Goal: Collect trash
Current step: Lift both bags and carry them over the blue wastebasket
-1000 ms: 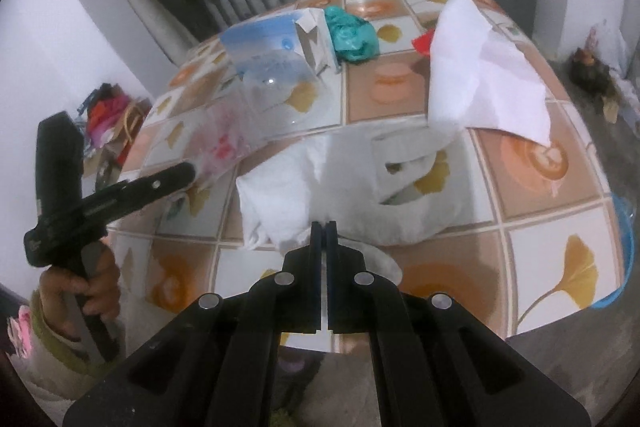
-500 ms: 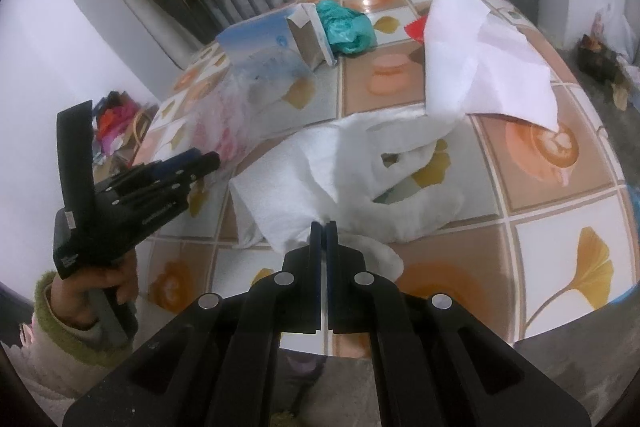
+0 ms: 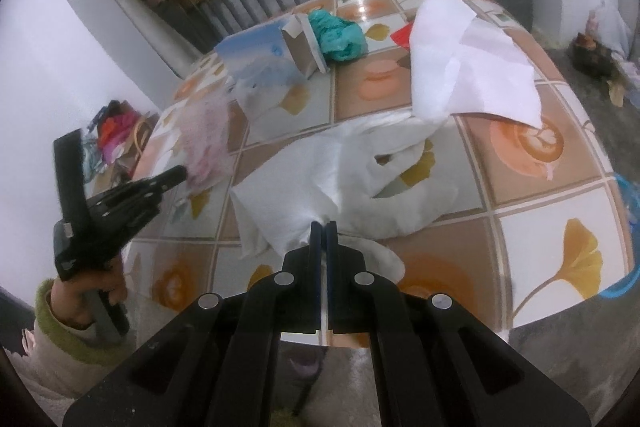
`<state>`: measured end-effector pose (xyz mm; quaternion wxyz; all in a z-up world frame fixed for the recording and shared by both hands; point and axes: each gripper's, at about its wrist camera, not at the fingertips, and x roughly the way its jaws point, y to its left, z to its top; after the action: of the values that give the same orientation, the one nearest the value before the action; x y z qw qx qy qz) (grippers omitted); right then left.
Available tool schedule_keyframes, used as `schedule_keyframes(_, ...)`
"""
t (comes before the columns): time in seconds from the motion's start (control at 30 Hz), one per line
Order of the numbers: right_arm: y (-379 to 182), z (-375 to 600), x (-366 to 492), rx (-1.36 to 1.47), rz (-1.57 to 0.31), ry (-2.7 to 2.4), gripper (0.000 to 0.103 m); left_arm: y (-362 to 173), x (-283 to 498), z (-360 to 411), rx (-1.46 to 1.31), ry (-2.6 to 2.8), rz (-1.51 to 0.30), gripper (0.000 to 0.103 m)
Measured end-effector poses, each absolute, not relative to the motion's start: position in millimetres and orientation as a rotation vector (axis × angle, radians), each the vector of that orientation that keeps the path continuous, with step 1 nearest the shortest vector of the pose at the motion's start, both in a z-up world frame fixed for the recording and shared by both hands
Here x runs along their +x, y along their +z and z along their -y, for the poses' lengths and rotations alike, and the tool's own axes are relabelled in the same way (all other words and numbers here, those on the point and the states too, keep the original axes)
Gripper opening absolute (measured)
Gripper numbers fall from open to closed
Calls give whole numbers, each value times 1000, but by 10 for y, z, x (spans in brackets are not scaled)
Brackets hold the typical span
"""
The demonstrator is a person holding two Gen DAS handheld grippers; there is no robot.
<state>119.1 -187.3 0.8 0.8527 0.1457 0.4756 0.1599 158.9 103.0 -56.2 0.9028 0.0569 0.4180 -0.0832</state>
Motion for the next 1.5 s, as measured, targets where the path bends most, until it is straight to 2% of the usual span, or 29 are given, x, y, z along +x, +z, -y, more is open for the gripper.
schedule_keyframes(0.27, 46, 1871, 1158, 320, -987, 352, 0, -164, 1255, -1378, -6, -191, -756, 0)
schedule_keyframes(0.93, 747, 1938, 871, 366, -780, 438, 0, 695, 722, -1090, 0, -320, -544, 0)
schedule_keyframes(1.27, 984, 2556, 556, 459, -641, 341, 0, 1018, 712, -342, 45, -531, -485, 0)
schedule_keyframes(1.5, 925, 3299, 267, 551, -569, 161, 0, 1037, 971, 641, 102, -754, -532, 0)
